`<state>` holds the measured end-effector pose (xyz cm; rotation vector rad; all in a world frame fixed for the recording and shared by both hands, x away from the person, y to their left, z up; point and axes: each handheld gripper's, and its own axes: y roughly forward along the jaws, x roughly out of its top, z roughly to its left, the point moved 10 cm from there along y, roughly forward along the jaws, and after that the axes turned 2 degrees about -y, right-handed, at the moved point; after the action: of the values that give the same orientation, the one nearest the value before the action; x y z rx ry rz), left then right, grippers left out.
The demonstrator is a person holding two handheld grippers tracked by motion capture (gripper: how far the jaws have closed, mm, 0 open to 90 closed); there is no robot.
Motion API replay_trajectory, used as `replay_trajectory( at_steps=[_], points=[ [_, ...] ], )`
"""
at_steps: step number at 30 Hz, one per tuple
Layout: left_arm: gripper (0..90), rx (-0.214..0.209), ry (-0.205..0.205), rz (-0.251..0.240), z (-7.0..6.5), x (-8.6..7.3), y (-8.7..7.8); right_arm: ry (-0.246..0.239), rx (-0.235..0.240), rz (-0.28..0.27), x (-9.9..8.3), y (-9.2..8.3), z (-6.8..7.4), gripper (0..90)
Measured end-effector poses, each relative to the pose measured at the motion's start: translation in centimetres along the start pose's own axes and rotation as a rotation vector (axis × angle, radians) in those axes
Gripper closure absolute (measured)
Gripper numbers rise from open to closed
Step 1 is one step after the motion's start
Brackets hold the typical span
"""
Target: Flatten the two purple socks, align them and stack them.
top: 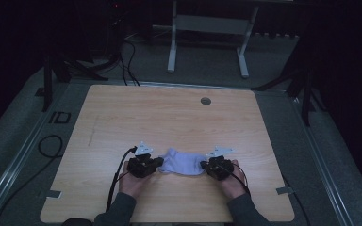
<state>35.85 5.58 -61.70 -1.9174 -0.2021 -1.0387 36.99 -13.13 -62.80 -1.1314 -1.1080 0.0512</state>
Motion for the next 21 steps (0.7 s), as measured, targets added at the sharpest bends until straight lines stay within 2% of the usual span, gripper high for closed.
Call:
replay_trajectory(
  at_steps=[4,9,11,15,21],
  points=[
    [85.3,0.026,-0.012,0.027,0.4,-0.4,0.5,0.004,0.005,-0.001,0.0,0.0,0.0,88.5],
    [81.3,0.082,-0.025,0.042,1.4,-0.6,0.3,0.006,0.009,-0.003,0.0,0.0,0.0,88.4],
    [79.9,0.112,-0.051,0.042,2.0,-0.7,0.2,0.006,0.010,-0.004,0.0,0.0,0.0,88.4],
    [78.1,0.126,-0.088,0.029,2.7,-0.6,-0.2,0.004,0.013,-0.004,0.0,0.0,-0.1,88.3],
    [77.2,0.140,-0.119,0.004,3.4,-0.3,-0.9,-0.002,0.021,-0.008,0.0,0.0,-0.1,88.3]
  ],
)
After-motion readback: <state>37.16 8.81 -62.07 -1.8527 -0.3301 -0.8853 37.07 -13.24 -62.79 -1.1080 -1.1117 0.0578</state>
